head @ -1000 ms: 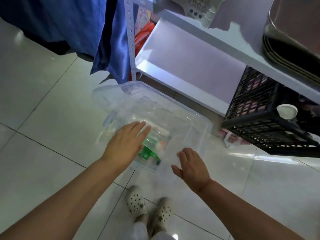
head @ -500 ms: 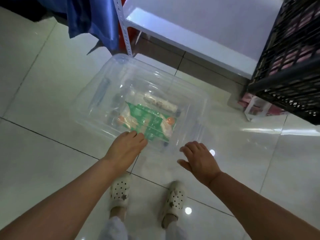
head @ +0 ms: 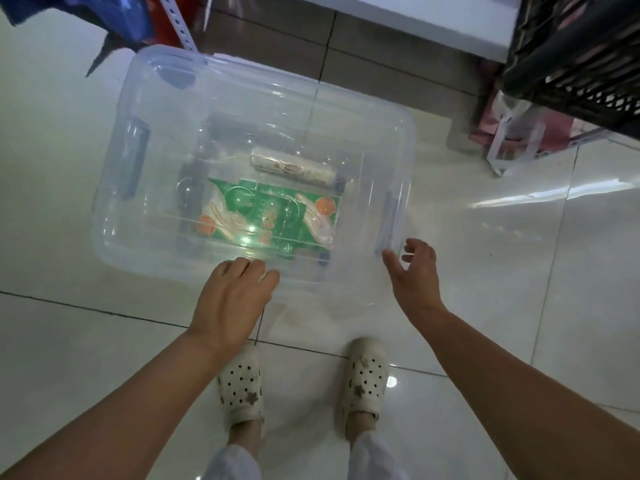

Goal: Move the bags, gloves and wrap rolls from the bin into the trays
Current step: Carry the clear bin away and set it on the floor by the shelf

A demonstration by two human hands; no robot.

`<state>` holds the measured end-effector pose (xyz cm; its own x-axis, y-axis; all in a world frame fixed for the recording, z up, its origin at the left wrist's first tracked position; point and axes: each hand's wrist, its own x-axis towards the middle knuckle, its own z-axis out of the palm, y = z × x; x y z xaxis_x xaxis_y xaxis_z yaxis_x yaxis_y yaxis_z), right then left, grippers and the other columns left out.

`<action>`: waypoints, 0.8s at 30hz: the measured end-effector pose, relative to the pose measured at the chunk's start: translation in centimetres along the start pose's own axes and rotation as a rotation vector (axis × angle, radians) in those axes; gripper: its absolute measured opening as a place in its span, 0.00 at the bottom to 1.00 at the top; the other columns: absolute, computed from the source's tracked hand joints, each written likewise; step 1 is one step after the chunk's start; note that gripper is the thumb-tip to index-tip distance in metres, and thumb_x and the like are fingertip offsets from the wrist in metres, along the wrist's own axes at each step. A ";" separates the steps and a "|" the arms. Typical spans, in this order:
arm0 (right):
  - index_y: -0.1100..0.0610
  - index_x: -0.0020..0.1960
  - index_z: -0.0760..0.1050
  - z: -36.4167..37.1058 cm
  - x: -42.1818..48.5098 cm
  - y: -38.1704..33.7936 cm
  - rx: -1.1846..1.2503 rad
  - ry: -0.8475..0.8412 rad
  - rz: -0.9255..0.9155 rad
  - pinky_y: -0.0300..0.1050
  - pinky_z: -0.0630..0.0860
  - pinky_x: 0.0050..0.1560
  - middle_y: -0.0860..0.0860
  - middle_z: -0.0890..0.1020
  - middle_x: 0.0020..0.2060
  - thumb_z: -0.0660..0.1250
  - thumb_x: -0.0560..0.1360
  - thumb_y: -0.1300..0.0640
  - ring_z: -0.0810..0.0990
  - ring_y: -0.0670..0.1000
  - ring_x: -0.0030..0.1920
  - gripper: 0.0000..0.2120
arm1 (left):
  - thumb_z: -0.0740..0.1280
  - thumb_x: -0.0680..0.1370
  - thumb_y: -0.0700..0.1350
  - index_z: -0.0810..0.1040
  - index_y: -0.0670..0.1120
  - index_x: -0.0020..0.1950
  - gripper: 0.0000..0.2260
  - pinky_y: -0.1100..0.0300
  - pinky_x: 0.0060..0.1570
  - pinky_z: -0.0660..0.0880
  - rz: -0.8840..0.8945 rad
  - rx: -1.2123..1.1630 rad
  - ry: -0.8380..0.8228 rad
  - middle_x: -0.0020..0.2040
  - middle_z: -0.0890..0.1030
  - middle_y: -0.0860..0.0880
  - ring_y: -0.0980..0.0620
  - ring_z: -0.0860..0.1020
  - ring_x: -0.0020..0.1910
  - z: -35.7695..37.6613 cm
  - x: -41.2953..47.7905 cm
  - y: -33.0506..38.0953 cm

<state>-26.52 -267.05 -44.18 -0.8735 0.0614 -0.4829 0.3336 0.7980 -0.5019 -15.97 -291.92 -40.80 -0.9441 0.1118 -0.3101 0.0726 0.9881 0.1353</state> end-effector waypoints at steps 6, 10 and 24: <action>0.62 0.55 0.70 1.6 0.4 -0.8 -0.002 0.019 0.005 0.46 0.69 0.45 0.53 0.70 0.48 0.66 0.73 0.46 0.73 0.54 0.46 0.20 | 0.80 0.59 0.41 0.79 0.43 0.40 0.15 0.54 0.36 0.75 -0.018 -0.014 -0.005 0.36 0.79 0.45 0.43 0.77 0.36 0.4 -0.8 -0.1; 0.57 0.45 0.70 1.9 0.1 -1.0 0.102 0.030 0.091 0.41 0.67 0.32 0.57 0.76 0.43 0.67 0.72 0.44 0.73 0.53 0.38 0.16 | 0.79 0.58 0.37 0.79 0.43 0.40 0.15 0.55 0.35 0.74 -0.034 -0.057 0.002 0.36 0.78 0.45 0.44 0.76 0.35 0.8 -0.9 -0.1; 0.57 0.44 0.69 -0.5 4.1 -2.2 0.219 0.115 0.252 0.44 0.69 0.38 0.49 0.75 0.35 0.71 0.68 0.43 0.75 0.51 0.36 0.20 | 0.73 0.69 0.46 0.76 0.45 0.62 0.22 0.42 0.61 0.68 -0.134 -0.112 0.058 0.62 0.76 0.40 0.39 0.73 0.63 -0.1 2.0 -0.6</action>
<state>-30.99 -268.27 -44.68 -0.7839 0.3170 -0.5340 0.6013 0.6021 -0.5252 -17.91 -292.33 -41.37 -0.9602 -0.0297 -0.2779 -0.0885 0.9755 0.2015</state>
